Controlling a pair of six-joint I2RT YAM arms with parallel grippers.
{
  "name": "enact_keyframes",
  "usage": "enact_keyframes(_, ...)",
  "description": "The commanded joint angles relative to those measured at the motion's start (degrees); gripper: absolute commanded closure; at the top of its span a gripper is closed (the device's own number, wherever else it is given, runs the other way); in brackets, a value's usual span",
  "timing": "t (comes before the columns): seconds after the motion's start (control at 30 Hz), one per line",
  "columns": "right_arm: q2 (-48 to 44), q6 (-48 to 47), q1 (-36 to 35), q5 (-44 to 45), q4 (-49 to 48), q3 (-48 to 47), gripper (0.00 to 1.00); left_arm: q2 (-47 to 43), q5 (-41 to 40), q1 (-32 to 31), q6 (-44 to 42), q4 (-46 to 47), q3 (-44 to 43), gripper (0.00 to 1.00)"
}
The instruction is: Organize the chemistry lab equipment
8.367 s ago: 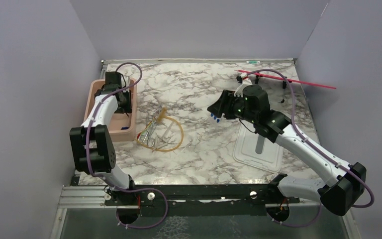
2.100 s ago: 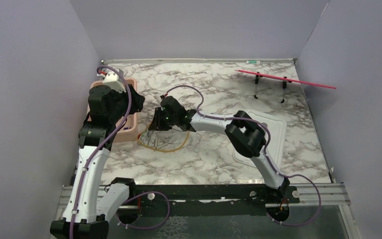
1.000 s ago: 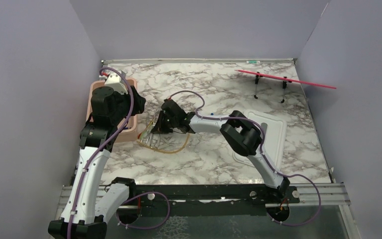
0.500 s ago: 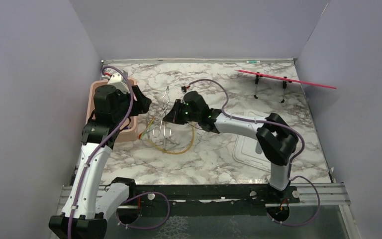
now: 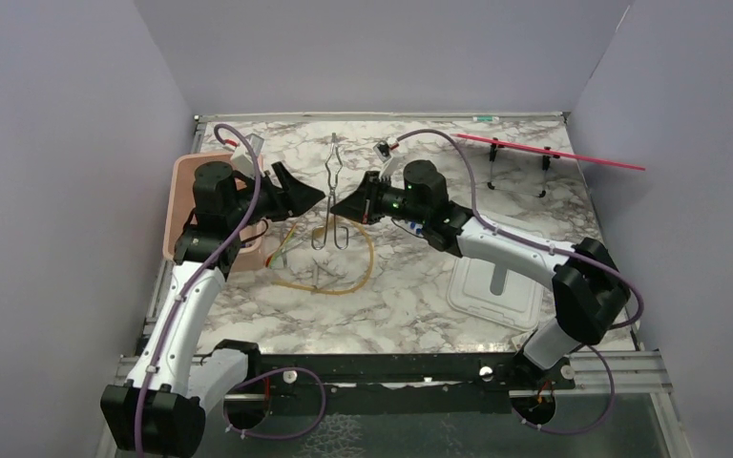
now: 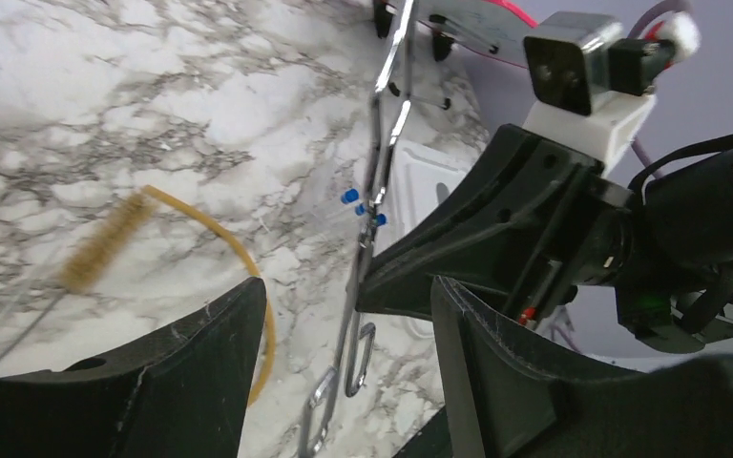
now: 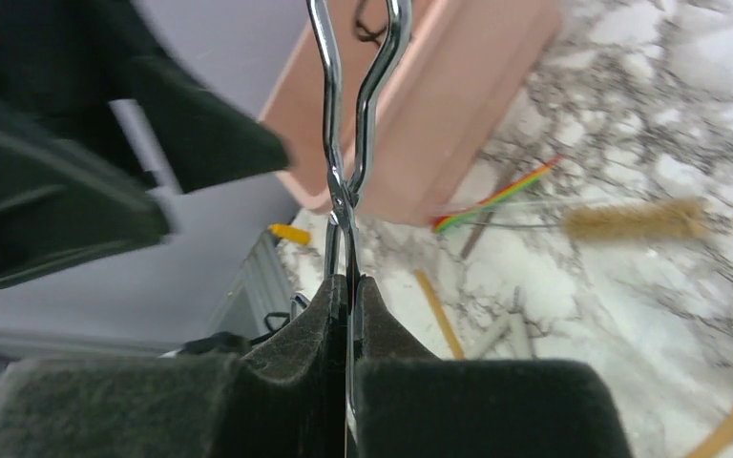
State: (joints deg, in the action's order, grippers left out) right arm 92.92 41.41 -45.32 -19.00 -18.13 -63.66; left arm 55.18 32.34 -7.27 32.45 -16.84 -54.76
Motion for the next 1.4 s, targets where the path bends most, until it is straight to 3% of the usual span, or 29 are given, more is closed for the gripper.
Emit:
enact_keyframes(0.0, -4.2, -2.8, -0.3, -10.1, -6.8, -0.5, 1.0, 0.9, 8.8, -0.4, 8.5, 13.0, 3.5, 0.34)
enact_keyframes(0.2, -3.8, -0.9, -0.3, -14.1, -7.6, -1.6, 0.99, 1.4, 9.4, -2.8, 10.5, 17.3, 4.8, 0.48)
enact_keyframes(0.43, -2.3, 0.8, -0.3, -16.4, -9.9, -2.7, 0.99, 1.1, 9.7, -3.9, 12.1, 20.4, 7.0, 0.77)
enact_keyframes(0.57, -2.1, 1.1, -0.2, -17.2, -10.4, -3.0, 0.99, 1.3, 9.3, -4.0, 10.7, 20.2, 6.6, 0.99)
enact_keyframes(0.63, -2.6, 0.4, -0.3, -16.7, -9.0, -3.0, 0.89, 1.2, 7.1, -4.0, 7.5, 17.2, 4.5, 1.0)
enact_keyframes(0.77, -6.5, -2.8, -0.3, -10.6, -4.2, -0.5, 0.51, 2.2, 0.3, -4.0, -3.4, 3.4, -3.0, 1.0)
enact_keyframes(0.83, -9.3, -4.2, -0.3, -4.2, 0.7, 0.1, 0.41, 3.1, -4.5, -3.9, -8.4, -3.0, -7.3, 1.0)
enact_keyframes(1.03, -16.8, -7.9, -0.2, 9.6, 12.6, 0.9, 0.39, 6.1, -24.5, -3.4, -19.0, -16.9, -16.6, 1.0)
enact_keyframes(1.23, -22.0, -8.0, -0.3, 14.1, 16.3, 5.1, 0.39, 12.5, -45.4, -1.8, -23.7, -24.6, -22.8, 1.0)
enact_keyframes(1.3, -22.5, -7.8, -0.3, 14.2, 16.9, 6.0, 0.39, 15.6, -47.4, 0.3, -24.7, -26.4, -23.8, 1.0)
enact_keyframes(1.37, -22.4, -7.7, -0.3, 13.7, 17.5, 6.5, 0.39, 18.3, -43.2, 4.6, -25.9, -27.2, -24.3, 1.0)
